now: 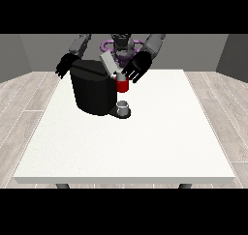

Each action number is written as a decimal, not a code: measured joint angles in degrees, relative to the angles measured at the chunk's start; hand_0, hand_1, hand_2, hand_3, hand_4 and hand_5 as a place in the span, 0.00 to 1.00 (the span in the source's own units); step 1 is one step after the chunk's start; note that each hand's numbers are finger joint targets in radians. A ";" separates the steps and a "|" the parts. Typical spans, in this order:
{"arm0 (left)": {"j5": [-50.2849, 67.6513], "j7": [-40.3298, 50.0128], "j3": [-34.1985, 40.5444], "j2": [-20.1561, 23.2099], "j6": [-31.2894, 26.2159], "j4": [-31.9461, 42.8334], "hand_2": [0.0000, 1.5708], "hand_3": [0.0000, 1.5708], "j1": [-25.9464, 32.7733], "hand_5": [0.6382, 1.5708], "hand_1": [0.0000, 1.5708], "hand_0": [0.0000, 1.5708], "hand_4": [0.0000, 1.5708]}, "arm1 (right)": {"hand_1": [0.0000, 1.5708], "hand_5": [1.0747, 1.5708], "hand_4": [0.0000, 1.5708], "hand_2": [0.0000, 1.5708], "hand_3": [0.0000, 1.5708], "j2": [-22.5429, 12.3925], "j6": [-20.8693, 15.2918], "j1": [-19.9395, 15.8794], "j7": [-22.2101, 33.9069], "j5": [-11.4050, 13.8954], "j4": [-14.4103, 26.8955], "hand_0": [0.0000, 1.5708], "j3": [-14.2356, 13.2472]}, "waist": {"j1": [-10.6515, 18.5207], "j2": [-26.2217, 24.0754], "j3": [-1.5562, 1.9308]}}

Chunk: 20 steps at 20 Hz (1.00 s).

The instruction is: Insert the coffee pod into the coffee machine and close the lid

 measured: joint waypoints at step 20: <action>-3.84 -3.47 -2.86 0.96 -0.99 -0.40 0.00 0.00 1.19 1.00 0.00 0.00 0.00 | 0.00 1.00 0.22 0.00 0.00 0.17 -1.05 0.21 0.02 0.43 0.90 0.00 -0.16 | 1.22 -0.70 0.04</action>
